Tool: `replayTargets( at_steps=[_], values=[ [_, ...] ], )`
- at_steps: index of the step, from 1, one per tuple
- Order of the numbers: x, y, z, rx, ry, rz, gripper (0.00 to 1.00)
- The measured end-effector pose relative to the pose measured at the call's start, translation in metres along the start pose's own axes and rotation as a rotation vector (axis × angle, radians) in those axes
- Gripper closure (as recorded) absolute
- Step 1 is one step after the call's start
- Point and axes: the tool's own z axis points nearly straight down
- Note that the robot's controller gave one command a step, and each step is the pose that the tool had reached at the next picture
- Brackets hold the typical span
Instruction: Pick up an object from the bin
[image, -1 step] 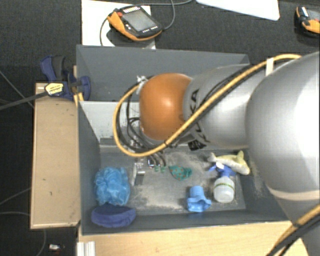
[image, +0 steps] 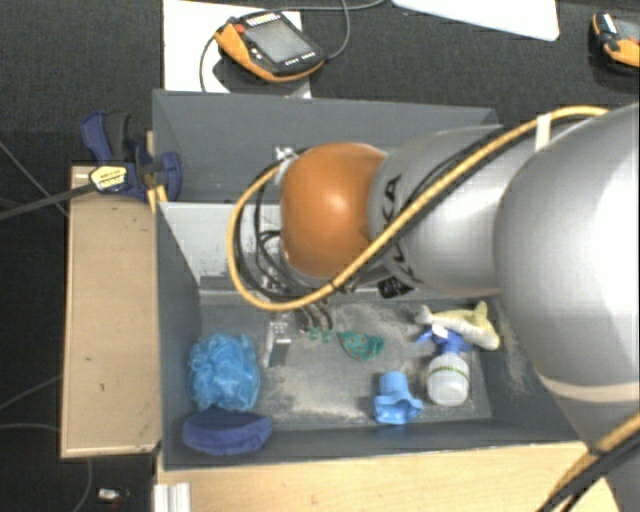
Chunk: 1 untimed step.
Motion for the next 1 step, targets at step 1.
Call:
replayTargets(
  at_steps=[1],
  values=[
    [0.0251, 0.0158, 0.0331, 0.000, -0.007, -0.216, 0.00]
  ],
)
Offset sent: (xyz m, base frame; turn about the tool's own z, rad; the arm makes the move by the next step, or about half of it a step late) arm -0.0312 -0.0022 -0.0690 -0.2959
